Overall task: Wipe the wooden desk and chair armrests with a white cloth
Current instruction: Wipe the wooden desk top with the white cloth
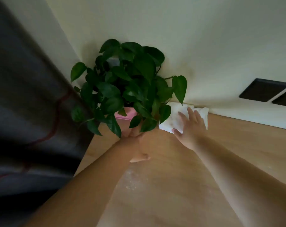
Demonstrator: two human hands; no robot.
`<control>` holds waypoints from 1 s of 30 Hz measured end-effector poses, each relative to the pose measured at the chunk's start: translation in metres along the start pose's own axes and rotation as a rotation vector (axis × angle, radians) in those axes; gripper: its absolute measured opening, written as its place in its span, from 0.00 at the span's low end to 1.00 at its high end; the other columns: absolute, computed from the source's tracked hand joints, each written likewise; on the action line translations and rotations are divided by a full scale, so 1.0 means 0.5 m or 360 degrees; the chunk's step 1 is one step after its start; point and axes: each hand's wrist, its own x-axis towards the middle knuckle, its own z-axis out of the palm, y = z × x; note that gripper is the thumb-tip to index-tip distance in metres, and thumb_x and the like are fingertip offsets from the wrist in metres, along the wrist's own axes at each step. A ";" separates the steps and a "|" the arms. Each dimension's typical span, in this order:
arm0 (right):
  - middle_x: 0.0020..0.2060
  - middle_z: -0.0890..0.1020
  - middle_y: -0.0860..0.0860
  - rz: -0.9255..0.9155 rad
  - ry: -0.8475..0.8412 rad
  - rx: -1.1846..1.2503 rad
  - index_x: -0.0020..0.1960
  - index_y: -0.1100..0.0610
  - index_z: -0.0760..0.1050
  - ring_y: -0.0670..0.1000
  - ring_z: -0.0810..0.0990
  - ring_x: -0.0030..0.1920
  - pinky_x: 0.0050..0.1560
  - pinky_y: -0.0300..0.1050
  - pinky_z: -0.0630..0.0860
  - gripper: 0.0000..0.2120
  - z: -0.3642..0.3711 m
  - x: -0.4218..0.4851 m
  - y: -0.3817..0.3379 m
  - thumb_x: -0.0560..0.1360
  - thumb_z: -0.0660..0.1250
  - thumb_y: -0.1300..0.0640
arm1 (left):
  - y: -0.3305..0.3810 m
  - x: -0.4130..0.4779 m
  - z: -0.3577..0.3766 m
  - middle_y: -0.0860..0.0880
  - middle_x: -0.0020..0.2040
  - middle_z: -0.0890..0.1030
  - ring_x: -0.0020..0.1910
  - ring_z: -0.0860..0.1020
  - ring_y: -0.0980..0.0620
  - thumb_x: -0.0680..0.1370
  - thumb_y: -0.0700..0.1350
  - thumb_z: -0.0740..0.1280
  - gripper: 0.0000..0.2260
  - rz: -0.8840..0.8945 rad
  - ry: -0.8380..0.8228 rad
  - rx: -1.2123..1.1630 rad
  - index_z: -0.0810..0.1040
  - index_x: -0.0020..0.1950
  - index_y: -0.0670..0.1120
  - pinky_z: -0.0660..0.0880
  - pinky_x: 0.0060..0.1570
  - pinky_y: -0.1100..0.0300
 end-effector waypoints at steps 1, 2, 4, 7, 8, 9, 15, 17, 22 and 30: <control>0.83 0.46 0.54 -0.0006 -0.0050 -0.0083 0.82 0.42 0.48 0.62 0.46 0.82 0.78 0.66 0.55 0.39 0.008 0.013 0.001 0.77 0.59 0.31 | -0.004 0.004 0.005 0.60 0.83 0.33 0.81 0.51 0.36 0.70 0.68 0.70 0.51 0.0032 -0.0007 -0.0020 0.42 0.83 0.63 0.66 0.73 0.41; 0.83 0.44 0.53 0.0014 -0.0066 -0.0129 0.81 0.41 0.45 0.62 0.46 0.82 0.76 0.69 0.56 0.40 0.015 0.024 0.003 0.76 0.58 0.29 | -0.006 0.007 0.007 0.58 0.83 0.34 0.81 0.52 0.36 0.70 0.67 0.72 0.51 0.0019 0.0009 0.0006 0.43 0.83 0.62 0.66 0.73 0.42; 0.82 0.40 0.51 0.0024 -0.0120 -0.0151 0.80 0.38 0.41 0.63 0.43 0.81 0.73 0.74 0.56 0.42 0.034 0.041 0.011 0.75 0.56 0.27 | -0.014 0.017 0.023 0.55 0.84 0.35 0.81 0.51 0.35 0.70 0.67 0.72 0.51 0.0012 0.0032 0.0112 0.46 0.84 0.58 0.65 0.75 0.41; 0.81 0.34 0.50 0.0035 -0.0100 -0.0202 0.80 0.36 0.34 0.63 0.38 0.81 0.73 0.76 0.51 0.41 0.070 0.040 0.018 0.74 0.49 0.24 | -0.012 0.027 0.034 0.50 0.84 0.37 0.82 0.47 0.34 0.71 0.64 0.73 0.51 -0.0010 -0.0007 0.0159 0.46 0.84 0.56 0.60 0.77 0.37; 0.81 0.33 0.50 0.0048 -0.0085 -0.0211 0.80 0.36 0.33 0.64 0.37 0.81 0.74 0.76 0.48 0.40 0.076 0.041 0.020 0.75 0.47 0.25 | -0.014 0.032 0.034 0.50 0.84 0.37 0.82 0.45 0.33 0.72 0.64 0.74 0.51 -0.0033 -0.0029 0.0156 0.46 0.84 0.57 0.60 0.77 0.36; 0.82 0.34 0.50 0.0061 -0.0061 -0.0197 0.80 0.36 0.34 0.64 0.37 0.81 0.74 0.75 0.46 0.38 0.080 0.044 0.020 0.76 0.46 0.26 | -0.014 0.034 0.034 0.50 0.84 0.37 0.81 0.43 0.31 0.72 0.63 0.74 0.50 -0.0060 -0.0047 0.0134 0.45 0.84 0.58 0.60 0.77 0.36; 0.84 0.45 0.48 0.0100 0.0038 0.0021 0.81 0.36 0.55 0.62 0.41 0.82 0.78 0.69 0.51 0.26 0.077 0.070 0.012 0.83 0.54 0.41 | -0.008 0.032 0.032 0.51 0.84 0.36 0.81 0.42 0.30 0.74 0.59 0.75 0.50 -0.0114 -0.0070 0.0097 0.43 0.84 0.60 0.65 0.73 0.33; 0.84 0.47 0.48 0.0098 -0.0001 0.0139 0.79 0.40 0.62 0.62 0.43 0.82 0.78 0.66 0.55 0.23 0.075 0.064 -0.007 0.84 0.57 0.48 | -0.007 0.031 0.030 0.50 0.85 0.36 0.81 0.46 0.32 0.74 0.58 0.75 0.50 -0.0126 -0.0081 0.0088 0.42 0.84 0.61 0.65 0.73 0.33; 0.83 0.51 0.49 -0.0125 -0.0046 0.0145 0.73 0.45 0.72 0.61 0.53 0.81 0.76 0.60 0.63 0.19 0.093 -0.050 -0.058 0.83 0.58 0.48 | -0.010 0.028 0.031 0.48 0.83 0.57 0.77 0.64 0.38 0.70 0.61 0.76 0.47 -0.0064 0.0035 0.0132 0.54 0.82 0.58 0.72 0.68 0.38; 0.55 0.83 0.49 -0.0263 0.0245 -0.0168 0.55 0.46 0.84 0.58 0.77 0.60 0.61 0.58 0.69 0.17 0.040 -0.219 -0.120 0.78 0.60 0.41 | -0.090 -0.092 0.055 0.50 0.75 0.74 0.71 0.74 0.47 0.79 0.57 0.66 0.24 -0.0099 0.0375 -0.0361 0.73 0.75 0.53 0.73 0.68 0.51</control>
